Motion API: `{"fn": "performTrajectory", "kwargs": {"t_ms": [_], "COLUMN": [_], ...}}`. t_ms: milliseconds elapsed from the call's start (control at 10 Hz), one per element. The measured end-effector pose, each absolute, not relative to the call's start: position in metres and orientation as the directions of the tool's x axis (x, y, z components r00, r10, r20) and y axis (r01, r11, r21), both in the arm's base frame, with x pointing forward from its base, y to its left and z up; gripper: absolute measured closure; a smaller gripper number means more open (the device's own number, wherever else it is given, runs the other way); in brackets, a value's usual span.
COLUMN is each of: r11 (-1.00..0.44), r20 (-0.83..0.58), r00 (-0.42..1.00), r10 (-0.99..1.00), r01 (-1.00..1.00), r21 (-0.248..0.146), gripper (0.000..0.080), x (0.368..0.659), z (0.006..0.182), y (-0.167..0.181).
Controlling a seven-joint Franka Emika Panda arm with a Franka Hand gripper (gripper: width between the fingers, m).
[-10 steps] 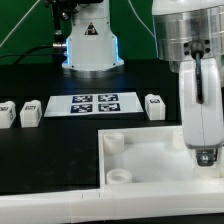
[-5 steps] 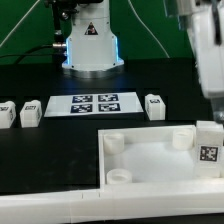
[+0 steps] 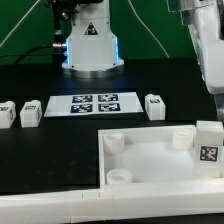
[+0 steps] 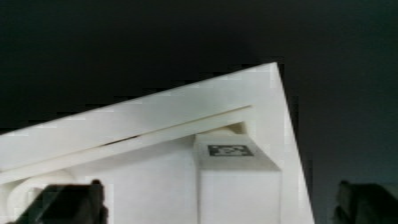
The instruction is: Assemble one leg
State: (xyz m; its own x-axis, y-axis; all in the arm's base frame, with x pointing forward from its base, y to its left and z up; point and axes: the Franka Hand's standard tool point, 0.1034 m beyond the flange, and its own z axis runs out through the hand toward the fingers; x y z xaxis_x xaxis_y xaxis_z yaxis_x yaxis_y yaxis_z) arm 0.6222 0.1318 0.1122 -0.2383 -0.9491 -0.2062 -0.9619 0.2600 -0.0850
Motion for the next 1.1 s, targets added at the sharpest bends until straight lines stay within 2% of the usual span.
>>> {"fn": "performTrajectory", "kwargs": {"t_ms": [1100], "r11": [0.259], "r20": [-0.205], "r00": [-0.238], "r10": [-0.949], "r01": [-0.962], "r21": [-0.084], "gripper": [0.0151], "x": [0.6218], "z": [0.1110], "y": [0.1318]}}
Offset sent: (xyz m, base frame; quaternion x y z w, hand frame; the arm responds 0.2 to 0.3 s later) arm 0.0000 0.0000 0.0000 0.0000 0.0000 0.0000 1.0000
